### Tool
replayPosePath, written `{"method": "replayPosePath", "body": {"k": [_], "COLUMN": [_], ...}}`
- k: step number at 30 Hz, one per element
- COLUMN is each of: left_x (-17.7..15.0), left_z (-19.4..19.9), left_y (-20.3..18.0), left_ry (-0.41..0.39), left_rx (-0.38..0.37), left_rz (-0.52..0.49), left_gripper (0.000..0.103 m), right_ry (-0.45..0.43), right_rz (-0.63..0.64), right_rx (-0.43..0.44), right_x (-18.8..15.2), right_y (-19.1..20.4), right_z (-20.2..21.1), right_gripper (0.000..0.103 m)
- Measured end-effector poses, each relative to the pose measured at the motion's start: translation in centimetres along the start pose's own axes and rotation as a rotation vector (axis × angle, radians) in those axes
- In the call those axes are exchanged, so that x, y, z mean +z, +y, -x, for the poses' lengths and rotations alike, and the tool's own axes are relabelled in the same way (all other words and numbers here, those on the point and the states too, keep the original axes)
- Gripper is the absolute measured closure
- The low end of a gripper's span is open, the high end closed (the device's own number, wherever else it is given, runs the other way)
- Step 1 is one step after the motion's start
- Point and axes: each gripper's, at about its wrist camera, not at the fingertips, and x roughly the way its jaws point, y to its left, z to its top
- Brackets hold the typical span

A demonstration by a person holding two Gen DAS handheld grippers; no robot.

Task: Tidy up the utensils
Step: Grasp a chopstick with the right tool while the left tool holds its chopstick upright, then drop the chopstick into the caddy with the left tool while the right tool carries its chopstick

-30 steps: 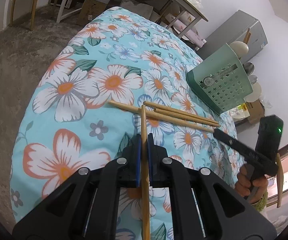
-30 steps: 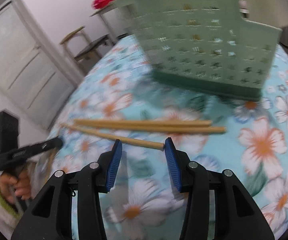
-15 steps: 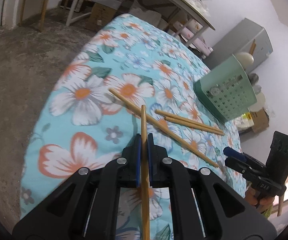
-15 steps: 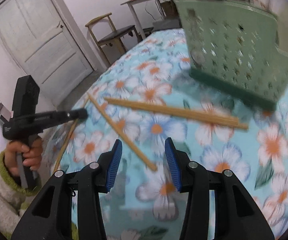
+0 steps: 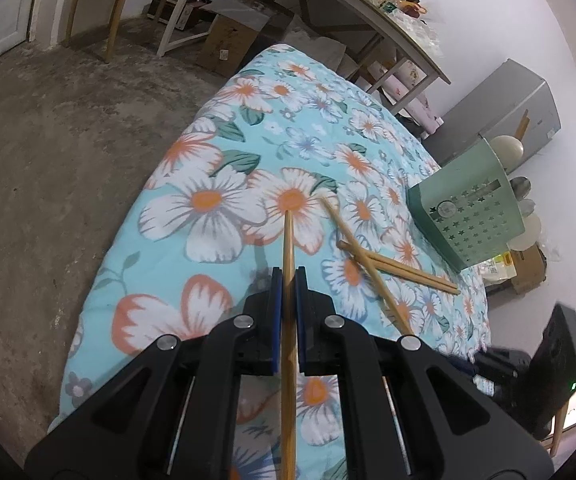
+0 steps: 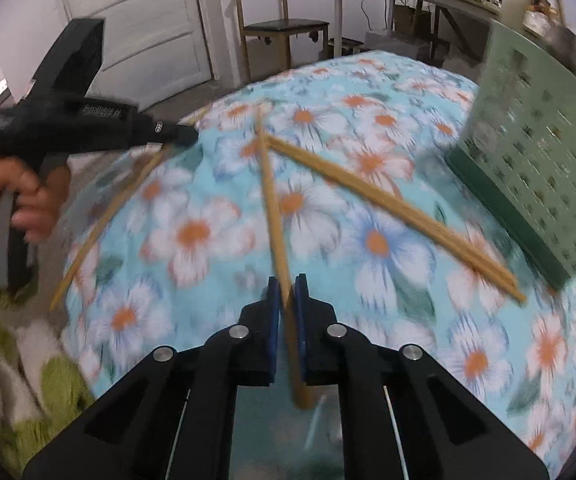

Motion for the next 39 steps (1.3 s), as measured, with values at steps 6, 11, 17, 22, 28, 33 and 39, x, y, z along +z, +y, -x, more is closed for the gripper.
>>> {"method": "replayPosePath", "body": {"k": [6,11,17,22,28,33,39], "left_x": [0.1,-0.1,-0.3,-0.6,-0.6,-0.7,-0.6], "left_z": [-0.5,-1.0,-1.8,-2.1,-2.4,-2.7,-2.5], "left_y": [-0.9,-1.7,-2.5,-2.5,-2.9,-3.5,-3.7], "left_ry": [0.010,0.040,0.116,0.150,0.187,0.199,0.173], "left_rx": [-0.019,-0.034,-0.033,-0.023,-0.004,0.030,0.033], "left_rz": [-0.014,-0.031,-0.066,-0.092,-0.140,-0.201,-0.209], "left_gripper": [0.098,0.098,0.098,0.098,0.098,0.097,0.098], "right_ry": [0.062,0.080,0.004,-0.021,0.017,0.006,-0.057], "right_rz": [-0.102,-0.183,-0.237,-0.190,-0.171,-0.206,-0.302], "right_rx": [0.029,0.045,0.082,0.074,0.044,0.038,0.022], "right_x": [-5.2,-6.8,-3.0,1.3,4.0,4.5,3.6], "right_y": [-2.2,-3.6,-4.3,-2.9,-2.6,-3.1,-4.3], "right_z": [3.6,5.3,3.9,0.4,-3.6,-3.7,-1.5], "right_gripper": [0.096,0.093,0.076,0.076,0.082,0.096,0.096]}}
